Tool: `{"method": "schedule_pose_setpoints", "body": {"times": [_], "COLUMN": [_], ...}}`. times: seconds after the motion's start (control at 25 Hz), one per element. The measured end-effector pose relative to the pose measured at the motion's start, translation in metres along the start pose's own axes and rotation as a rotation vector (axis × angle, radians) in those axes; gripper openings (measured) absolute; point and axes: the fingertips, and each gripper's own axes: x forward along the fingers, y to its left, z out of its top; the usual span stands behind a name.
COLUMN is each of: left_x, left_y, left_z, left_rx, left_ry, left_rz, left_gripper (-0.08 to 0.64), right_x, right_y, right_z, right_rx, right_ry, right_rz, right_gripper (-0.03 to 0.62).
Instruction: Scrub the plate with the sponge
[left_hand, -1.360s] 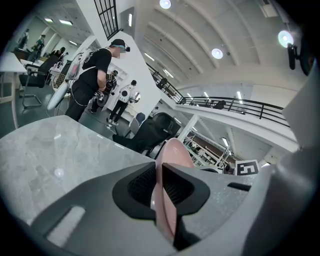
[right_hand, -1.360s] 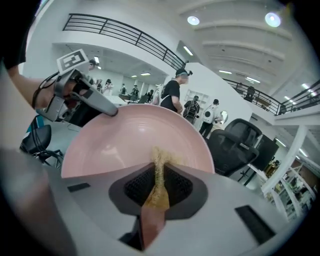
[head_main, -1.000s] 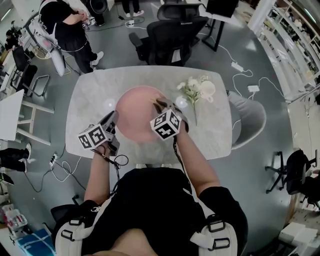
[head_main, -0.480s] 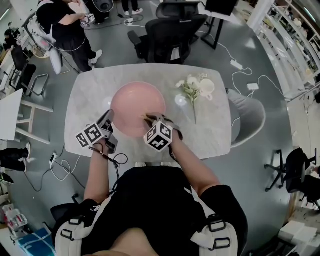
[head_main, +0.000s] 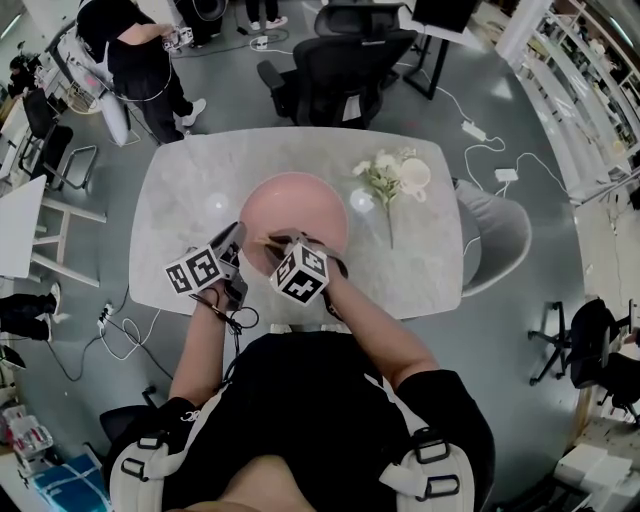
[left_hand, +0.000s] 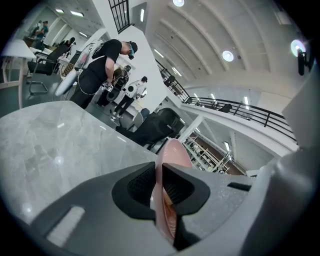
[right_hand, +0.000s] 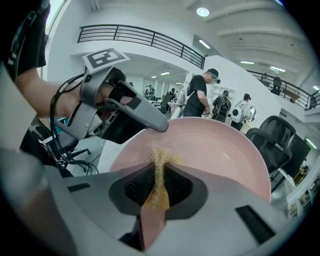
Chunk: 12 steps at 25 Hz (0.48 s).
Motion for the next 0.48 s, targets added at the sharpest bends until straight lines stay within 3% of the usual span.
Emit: {"method": "schedule_pose_setpoints", "body": {"times": [0.48], "left_x": [0.003], "left_y": [-0.014], "left_z": [-0.016], "left_rx": [0.062], "left_ry": [0.059], "left_rz": [-0.025], "left_gripper": [0.041], "right_x": [-0.008], "right_y": [-0.071], "right_z": [0.012], "right_rx": [0.132], "right_ry": [-0.060], "right_rz": [-0.155], "right_gripper": [0.054]}}
